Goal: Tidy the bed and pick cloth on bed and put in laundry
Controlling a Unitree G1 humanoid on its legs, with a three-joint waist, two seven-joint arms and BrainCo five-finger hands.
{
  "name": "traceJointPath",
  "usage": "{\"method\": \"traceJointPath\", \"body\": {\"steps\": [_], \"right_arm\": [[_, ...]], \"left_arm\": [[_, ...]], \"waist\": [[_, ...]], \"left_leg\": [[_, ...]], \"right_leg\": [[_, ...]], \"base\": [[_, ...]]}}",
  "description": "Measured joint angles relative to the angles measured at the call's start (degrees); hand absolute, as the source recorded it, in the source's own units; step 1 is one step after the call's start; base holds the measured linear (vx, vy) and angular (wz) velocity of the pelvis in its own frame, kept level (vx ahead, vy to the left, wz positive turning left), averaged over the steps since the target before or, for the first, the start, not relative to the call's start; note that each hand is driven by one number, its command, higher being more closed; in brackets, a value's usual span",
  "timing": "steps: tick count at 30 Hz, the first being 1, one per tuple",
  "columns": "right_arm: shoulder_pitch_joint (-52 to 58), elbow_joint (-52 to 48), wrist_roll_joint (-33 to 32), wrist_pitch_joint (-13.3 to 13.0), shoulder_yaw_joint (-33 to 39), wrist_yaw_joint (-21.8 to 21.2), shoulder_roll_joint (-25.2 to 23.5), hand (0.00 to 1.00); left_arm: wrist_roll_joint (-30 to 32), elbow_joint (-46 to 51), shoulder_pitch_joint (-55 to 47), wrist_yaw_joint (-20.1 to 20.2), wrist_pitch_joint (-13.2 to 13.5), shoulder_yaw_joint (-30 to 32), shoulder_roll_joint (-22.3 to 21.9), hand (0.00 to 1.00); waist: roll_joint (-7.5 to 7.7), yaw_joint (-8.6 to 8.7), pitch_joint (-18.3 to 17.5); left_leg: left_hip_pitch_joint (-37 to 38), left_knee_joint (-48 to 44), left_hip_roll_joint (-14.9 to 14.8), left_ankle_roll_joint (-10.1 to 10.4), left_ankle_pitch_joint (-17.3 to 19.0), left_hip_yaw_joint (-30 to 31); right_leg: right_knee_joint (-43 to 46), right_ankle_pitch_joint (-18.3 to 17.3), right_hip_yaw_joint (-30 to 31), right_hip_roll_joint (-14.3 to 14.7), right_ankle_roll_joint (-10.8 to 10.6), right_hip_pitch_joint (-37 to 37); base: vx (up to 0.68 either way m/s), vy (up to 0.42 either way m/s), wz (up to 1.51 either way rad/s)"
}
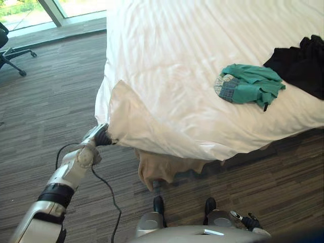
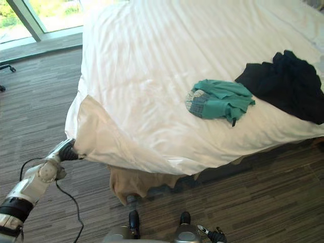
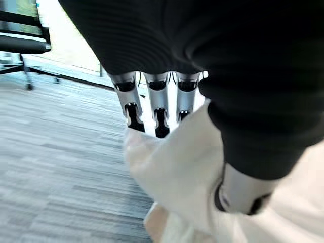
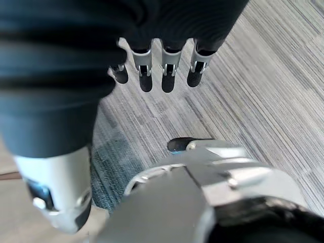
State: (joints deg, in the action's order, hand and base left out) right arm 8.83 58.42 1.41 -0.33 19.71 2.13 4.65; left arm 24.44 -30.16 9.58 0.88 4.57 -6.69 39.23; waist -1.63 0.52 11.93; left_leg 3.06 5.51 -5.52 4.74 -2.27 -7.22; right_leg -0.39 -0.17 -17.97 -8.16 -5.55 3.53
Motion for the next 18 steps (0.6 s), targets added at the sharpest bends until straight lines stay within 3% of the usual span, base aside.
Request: {"method": "traceJointPath", "body": {"steps": [4, 12, 18], "right_arm": [[0.4, 1.2, 0.2, 0.9, 1.0, -0.3, 0.0, 0.00], [-0.3, 2.5, 2.2, 1.4, 4.3, -0.5, -0.2, 0.00], [-1.9, 5.3, 2.2, 1.4, 4.6, -0.1, -0.2, 0.00]], "left_arm": [[0.0, -3.1, -4.3, -0.5, -0.8, 5.4, -3.2, 0.00], [-0.1, -23.0, -12.0, -2.4, -3.2, 20.0, -10.2, 0.00], [-0.9, -28.6, -16.3, -4.1, -4.4, 26.8, -16.4, 0.00]], "waist": [[1.33, -0.43, -0.8], [1.81, -2.99, -2.7], [2.06, -3.40, -4.1]], "left_leg": [[0.0, 0.0, 0.4, 0.0, 0.0, 2.0], [-0.1, 0.2, 1.1, 0.0, 0.0, 4.7], [0.1, 0.4, 1.3, 0.0, 0.0, 5.1]], "right_leg": [[-1.3, -0.1, -2.1, 0.0, -0.1, 1.9], [-2.2, -0.8, -5.0, -0.4, -0.8, 4.1], [-2.7, -0.7, -5.1, -0.5, -1.0, 4.9]], "base": [[0.02, -0.008, 0.30], [0.02, -0.006, 0.20], [-0.04, -0.003, 0.05]]}}
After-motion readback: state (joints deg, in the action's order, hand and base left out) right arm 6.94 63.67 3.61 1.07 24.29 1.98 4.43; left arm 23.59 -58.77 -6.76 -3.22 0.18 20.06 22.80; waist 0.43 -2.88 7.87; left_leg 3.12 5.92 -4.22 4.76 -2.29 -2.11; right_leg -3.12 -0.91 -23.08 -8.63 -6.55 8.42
